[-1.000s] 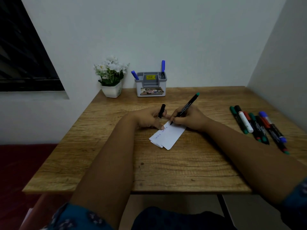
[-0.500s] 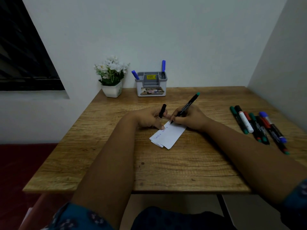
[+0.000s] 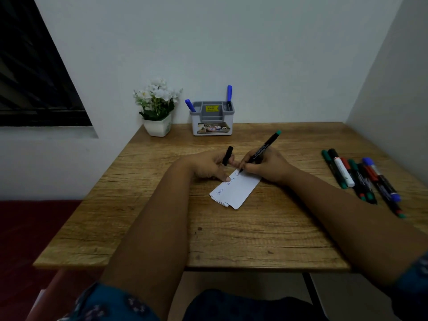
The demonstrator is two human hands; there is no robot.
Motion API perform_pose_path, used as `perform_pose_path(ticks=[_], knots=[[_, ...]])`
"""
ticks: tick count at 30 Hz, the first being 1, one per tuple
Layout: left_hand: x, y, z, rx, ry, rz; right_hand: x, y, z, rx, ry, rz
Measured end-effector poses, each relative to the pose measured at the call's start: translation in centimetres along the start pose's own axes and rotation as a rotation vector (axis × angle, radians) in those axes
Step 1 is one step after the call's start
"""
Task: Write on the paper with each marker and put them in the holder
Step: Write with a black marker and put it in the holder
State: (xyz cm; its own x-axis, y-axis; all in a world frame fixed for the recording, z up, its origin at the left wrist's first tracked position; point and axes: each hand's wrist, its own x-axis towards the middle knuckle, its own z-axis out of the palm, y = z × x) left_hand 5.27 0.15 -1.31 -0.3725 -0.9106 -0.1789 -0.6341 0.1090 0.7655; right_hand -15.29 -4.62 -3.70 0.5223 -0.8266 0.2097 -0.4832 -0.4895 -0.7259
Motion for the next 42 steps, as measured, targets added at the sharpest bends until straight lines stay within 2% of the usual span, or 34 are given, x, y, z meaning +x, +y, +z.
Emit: perform_pose_path(ticks=[23,28,32,42], knots=[[-0.2,-0.07,0.07,-0.006,0.021,-0.066,0.32,0.65,0.12,-0.011,0.039,-0.01],[-0.42,0.14,0.02,-0.001,-0.001,-0.041,0.45,0.7,0.23,-0.027,0.057,-0.01],[-0.02,-0.27,0.06,-0.038,-0.009,-0.033,0.34,0.88,0.15,0.077,0.108,0.019],[0.42,-0.67,-0.1,-0.014,-0.02,-0.007,0.59,0.97,0.19,0.04,0.081,0.054]])
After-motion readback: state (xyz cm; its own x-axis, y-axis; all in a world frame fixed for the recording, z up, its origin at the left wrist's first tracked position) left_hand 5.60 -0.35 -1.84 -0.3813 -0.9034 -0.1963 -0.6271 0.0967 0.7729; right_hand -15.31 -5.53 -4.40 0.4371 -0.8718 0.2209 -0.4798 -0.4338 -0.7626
